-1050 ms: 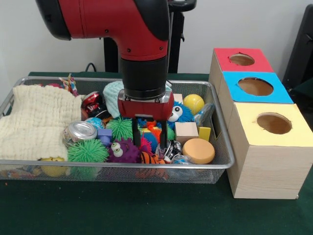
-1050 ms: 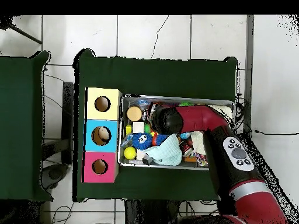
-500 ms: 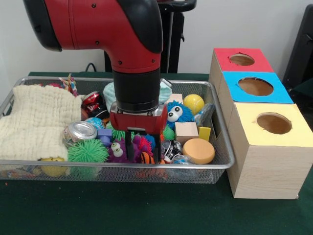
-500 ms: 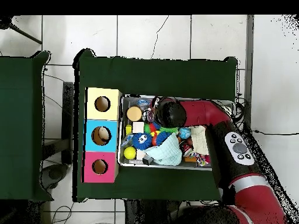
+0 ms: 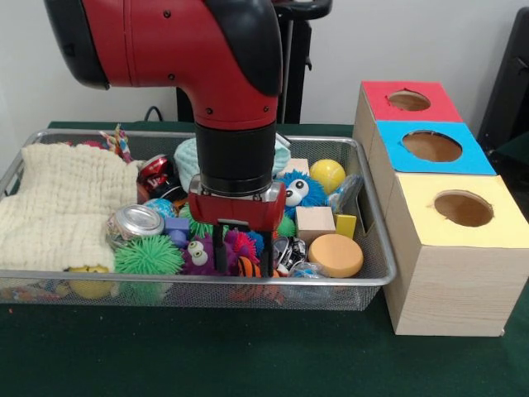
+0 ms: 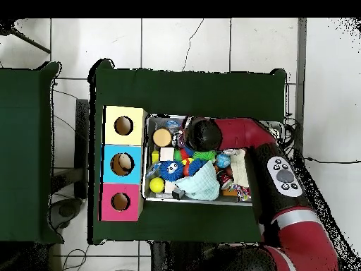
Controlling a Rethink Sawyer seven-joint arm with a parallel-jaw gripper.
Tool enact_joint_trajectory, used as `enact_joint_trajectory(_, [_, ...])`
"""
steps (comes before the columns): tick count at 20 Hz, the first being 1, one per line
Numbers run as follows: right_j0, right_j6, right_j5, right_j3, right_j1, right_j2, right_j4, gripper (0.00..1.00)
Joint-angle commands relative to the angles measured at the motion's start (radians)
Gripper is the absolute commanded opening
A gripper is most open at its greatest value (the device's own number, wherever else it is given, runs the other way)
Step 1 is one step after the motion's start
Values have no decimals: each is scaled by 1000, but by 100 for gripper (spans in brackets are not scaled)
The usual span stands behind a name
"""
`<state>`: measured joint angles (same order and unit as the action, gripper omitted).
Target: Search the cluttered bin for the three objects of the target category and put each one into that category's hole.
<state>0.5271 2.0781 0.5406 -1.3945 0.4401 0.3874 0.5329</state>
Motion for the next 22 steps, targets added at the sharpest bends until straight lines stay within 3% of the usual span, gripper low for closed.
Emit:
enact_joint_trajectory(1, [-35,-39,15,101,-100,-16,39,100])
enact_joint_trajectory(15, [-47,-56,45,114,-101,-28,27,100])
enact_joint_trajectory(22, [-33,-80,139,133,-70,-10,-20,100])
